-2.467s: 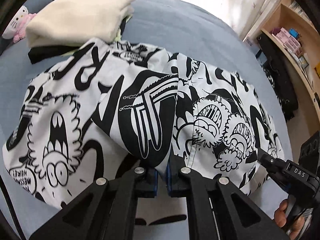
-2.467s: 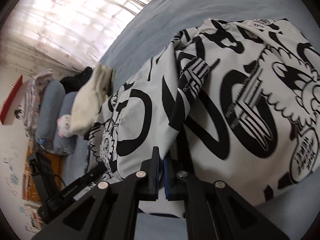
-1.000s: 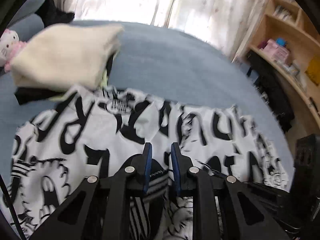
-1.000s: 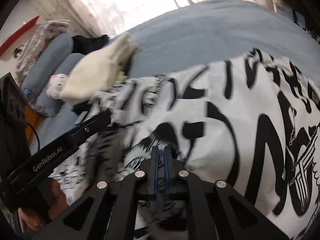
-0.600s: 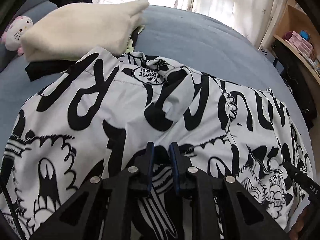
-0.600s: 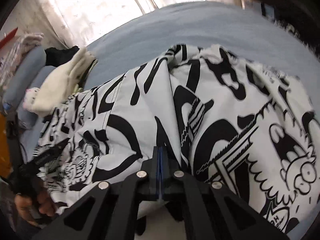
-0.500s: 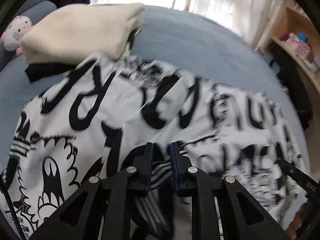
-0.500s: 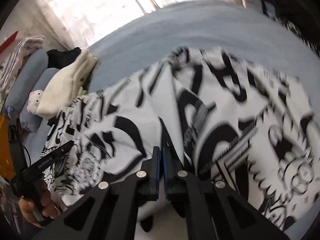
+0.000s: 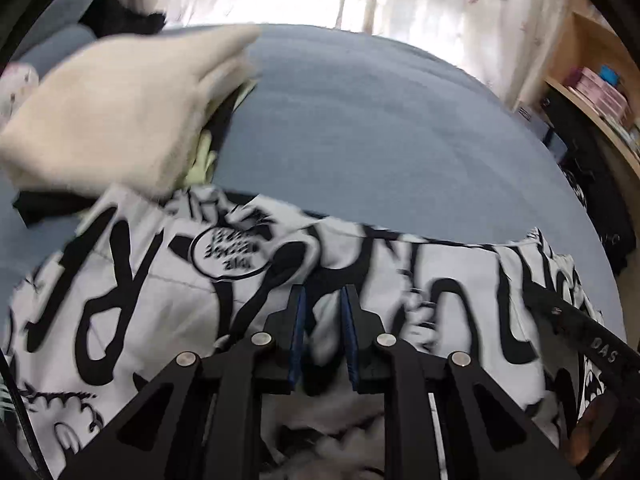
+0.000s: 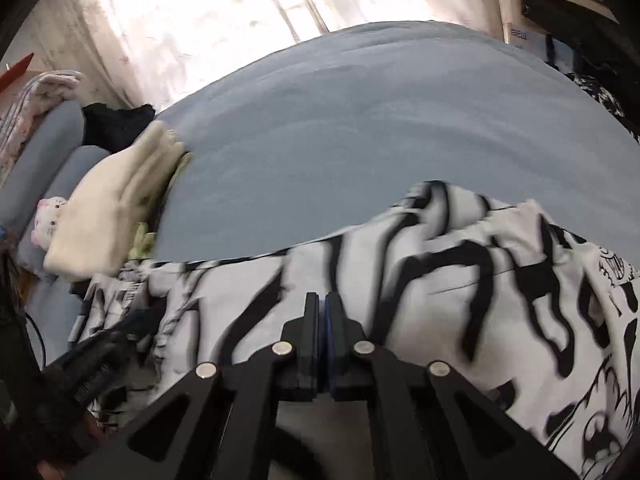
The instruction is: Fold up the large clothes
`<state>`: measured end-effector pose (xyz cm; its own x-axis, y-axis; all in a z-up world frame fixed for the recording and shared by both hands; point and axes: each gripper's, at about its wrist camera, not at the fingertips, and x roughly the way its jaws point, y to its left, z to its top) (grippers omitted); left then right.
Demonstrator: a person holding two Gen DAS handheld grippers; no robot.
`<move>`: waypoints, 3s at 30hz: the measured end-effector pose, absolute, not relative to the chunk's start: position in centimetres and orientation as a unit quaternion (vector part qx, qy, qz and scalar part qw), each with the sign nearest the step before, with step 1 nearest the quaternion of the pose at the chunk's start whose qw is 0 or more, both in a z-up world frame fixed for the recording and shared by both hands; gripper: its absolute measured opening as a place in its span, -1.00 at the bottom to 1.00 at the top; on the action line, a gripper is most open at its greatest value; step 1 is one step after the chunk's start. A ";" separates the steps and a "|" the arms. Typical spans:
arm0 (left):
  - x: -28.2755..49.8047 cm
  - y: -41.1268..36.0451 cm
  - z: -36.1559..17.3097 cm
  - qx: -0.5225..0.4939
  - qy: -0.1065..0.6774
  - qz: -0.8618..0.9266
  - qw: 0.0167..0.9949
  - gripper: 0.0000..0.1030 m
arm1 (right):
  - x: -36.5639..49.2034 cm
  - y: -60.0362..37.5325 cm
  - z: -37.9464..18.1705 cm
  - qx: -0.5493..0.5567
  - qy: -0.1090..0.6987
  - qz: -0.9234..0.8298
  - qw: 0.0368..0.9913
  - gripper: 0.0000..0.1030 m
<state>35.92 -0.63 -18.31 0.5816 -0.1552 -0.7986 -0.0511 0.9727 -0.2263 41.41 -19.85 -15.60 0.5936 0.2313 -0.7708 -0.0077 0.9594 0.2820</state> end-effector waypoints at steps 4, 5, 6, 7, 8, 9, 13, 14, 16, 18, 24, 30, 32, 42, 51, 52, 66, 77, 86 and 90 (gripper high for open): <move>35.8 1.0 -19.4 -0.120 0.449 -0.017 0.885 -0.84 | 40.2 -23.2 -16.0 0.127 0.432 0.030 0.892 -1.00; 35.7 1.3 -19.5 -0.119 0.448 -0.016 0.886 -0.84 | 40.1 -23.5 -16.1 0.127 0.432 0.025 0.892 -1.00; 35.6 1.2 -19.5 -0.116 0.446 -0.015 0.887 -0.84 | 39.9 -23.9 -16.3 0.130 0.436 0.023 0.890 -1.00; 35.6 1.2 -19.6 -0.110 0.445 -0.011 0.889 -0.85 | 39.8 -24.1 -16.5 0.123 0.443 0.002 0.888 -0.70; 35.6 1.0 -19.6 -0.106 0.443 -0.008 0.890 -0.85 | 39.7 -24.4 -16.7 0.117 0.445 -0.022 0.887 -0.43; 35.2 0.9 -19.5 -0.105 0.442 -0.007 0.891 -0.85 | 39.7 -24.8 -16.8 0.120 0.443 -0.037 0.888 -0.13; 35.2 1.0 -19.5 -0.106 0.442 -0.007 0.891 -0.85 | 39.5 -25.7 -17.1 0.144 0.445 -0.028 0.883 -0.11; 35.3 1.1 -19.5 -0.106 0.443 -0.008 0.890 -0.85 | 39.5 -25.6 -17.1 0.140 0.445 -0.031 0.884 -0.11; 35.5 1.1 -19.6 -0.103 0.444 -0.006 0.890 -0.85 | 39.5 -25.1 -17.0 0.130 0.445 -0.037 0.885 -0.11; 35.4 0.9 -19.5 -0.097 0.446 -0.004 0.890 -0.85 | 39.4 -25.0 -16.9 0.130 0.446 -0.042 0.885 -0.11; 35.0 0.4 -18.9 -0.086 0.456 0.006 0.886 -0.84 | 38.5 -25.0 -16.6 0.127 0.448 -0.061 0.883 -0.11; 33.7 0.4 -18.1 -0.091 0.468 0.008 0.879 -0.75 | 37.1 -23.9 -15.7 0.106 0.456 -0.078 0.880 -0.11; 32.9 0.2 -17.6 -0.092 0.473 0.008 0.876 -0.61 | 36.1 -23.5 -15.1 0.102 0.454 -0.081 0.882 -0.11; 26.1 -0.9 -15.7 -0.076 0.486 0.016 0.870 -0.10 | 29.6 -21.4 -13.6 0.099 0.449 -0.064 0.886 -0.10; 18.1 -1.4 -14.1 -0.077 0.499 0.010 0.863 -0.10 | 24.7 -20.6 -14.0 0.125 0.476 -0.053 0.869 -0.10; 17.4 -1.4 -13.8 -0.073 0.498 0.009 0.864 -0.10 | 24.0 -20.5 -13.7 0.124 0.475 -0.054 0.870 -0.10; 10.5 2.6 -8.6 -0.111 0.459 -0.005 0.882 0.09 | 17.6 -16.7 -8.1 0.098 0.435 -0.015 0.895 -0.10; 8.4 8.6 -13.6 -0.224 0.481 -0.021 0.847 0.14 | 16.4 -11.5 -8.8 0.076 0.418 0.040 0.904 -0.10; 8.4 11.7 -17.3 -0.289 0.497 -0.013 0.818 0.14 | 17.3 -9.0 -9.1 0.071 0.409 0.053 0.908 -0.10; 8.9 13.0 -19.1 -0.344 0.488 -0.021 0.802 0.14 | 17.7 -8.6 -9.5 0.067 0.408 0.053 0.909 -0.10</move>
